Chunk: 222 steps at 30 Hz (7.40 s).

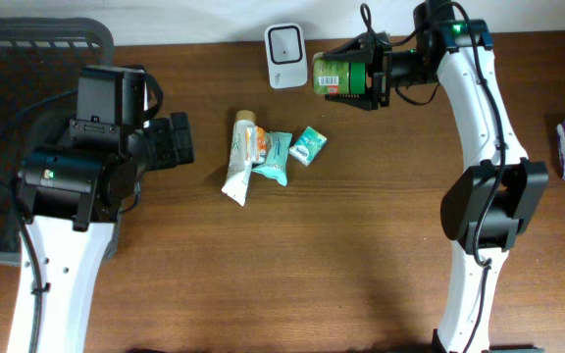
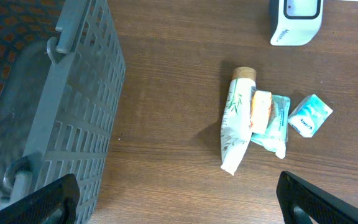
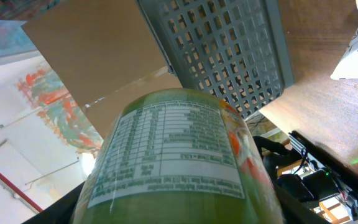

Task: Scan the item barcode
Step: 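Lift the green jar and hold it up to the scanner, then carry the green jar to the far right and set it down, then reach the right gripper to the small green box and grasp it, then lift the small green box and pull it rightward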

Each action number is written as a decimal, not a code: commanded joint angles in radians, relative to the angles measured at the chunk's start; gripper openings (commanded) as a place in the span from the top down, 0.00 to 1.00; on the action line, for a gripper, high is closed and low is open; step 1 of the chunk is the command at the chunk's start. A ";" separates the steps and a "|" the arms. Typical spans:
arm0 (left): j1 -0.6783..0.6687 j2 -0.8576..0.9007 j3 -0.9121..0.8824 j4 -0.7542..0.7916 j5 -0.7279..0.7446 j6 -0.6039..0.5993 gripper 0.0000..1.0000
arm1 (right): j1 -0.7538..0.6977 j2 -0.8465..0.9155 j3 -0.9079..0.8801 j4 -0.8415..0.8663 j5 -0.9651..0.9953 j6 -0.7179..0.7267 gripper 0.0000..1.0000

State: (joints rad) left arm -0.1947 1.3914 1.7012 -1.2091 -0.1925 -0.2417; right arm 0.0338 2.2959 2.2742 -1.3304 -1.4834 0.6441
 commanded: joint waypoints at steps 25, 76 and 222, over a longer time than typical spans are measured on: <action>0.003 0.000 -0.001 -0.002 -0.014 0.015 0.01 | 0.142 0.000 0.024 0.219 0.969 -0.008 0.37; 0.003 0.000 -0.001 -0.002 -0.014 0.015 0.01 | 0.236 0.077 0.023 1.038 1.705 -0.322 0.33; 0.003 0.000 -0.001 -0.005 -0.014 0.016 0.01 | 0.293 -0.012 -0.465 0.122 1.347 -0.919 0.61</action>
State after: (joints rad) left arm -0.1947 1.3914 1.7008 -1.2125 -0.1925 -0.2417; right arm 0.3279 2.2898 1.8317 -1.2034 -0.0944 -0.4206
